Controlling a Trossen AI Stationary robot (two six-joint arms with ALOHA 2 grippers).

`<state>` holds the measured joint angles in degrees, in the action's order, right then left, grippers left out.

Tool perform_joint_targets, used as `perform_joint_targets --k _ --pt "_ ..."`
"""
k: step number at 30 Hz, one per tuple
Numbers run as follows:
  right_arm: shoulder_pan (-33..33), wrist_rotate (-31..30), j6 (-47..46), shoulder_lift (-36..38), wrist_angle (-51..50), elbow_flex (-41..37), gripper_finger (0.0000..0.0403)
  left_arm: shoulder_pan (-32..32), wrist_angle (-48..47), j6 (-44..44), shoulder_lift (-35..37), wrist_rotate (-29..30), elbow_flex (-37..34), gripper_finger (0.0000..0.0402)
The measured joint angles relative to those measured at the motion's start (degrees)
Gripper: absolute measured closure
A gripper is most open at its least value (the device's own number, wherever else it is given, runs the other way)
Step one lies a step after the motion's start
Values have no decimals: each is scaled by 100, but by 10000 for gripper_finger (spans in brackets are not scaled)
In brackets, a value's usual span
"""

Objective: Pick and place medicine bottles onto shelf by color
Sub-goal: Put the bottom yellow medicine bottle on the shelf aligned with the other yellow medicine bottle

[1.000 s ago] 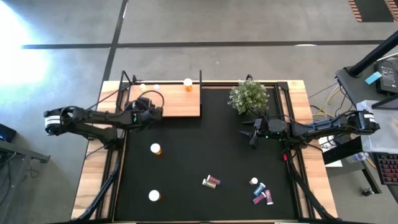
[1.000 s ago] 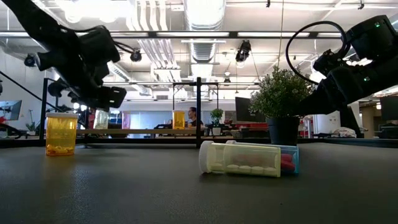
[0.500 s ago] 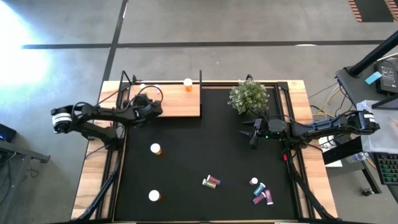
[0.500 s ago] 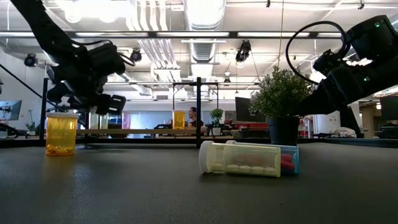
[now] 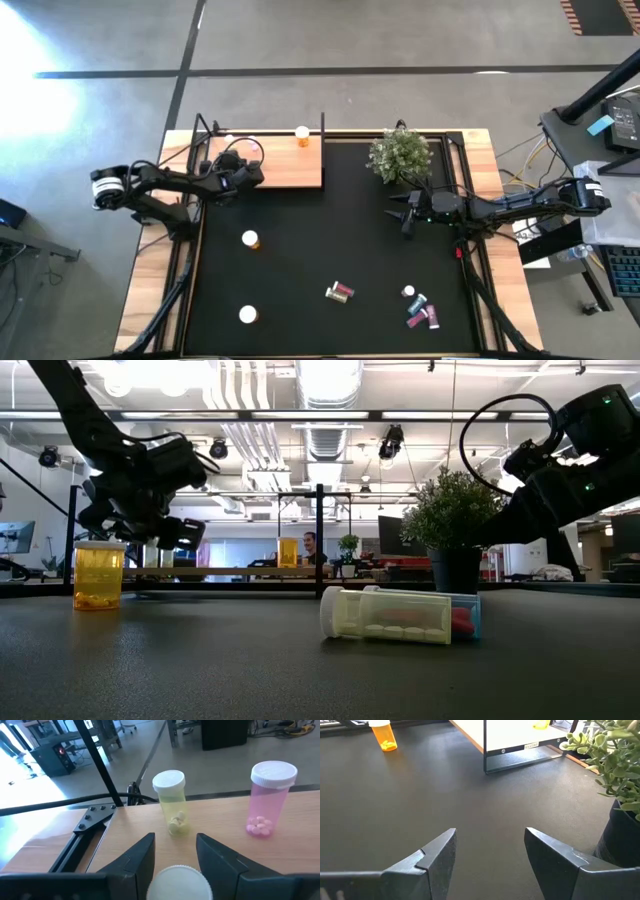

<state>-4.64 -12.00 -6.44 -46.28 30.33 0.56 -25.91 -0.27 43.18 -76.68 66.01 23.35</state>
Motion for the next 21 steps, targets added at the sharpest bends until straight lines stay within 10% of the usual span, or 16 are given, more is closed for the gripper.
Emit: perform_joint_targets --k 21 --pt "2 -1 0 0 0 0 179 13 -124 -355 691 -654 0 226"
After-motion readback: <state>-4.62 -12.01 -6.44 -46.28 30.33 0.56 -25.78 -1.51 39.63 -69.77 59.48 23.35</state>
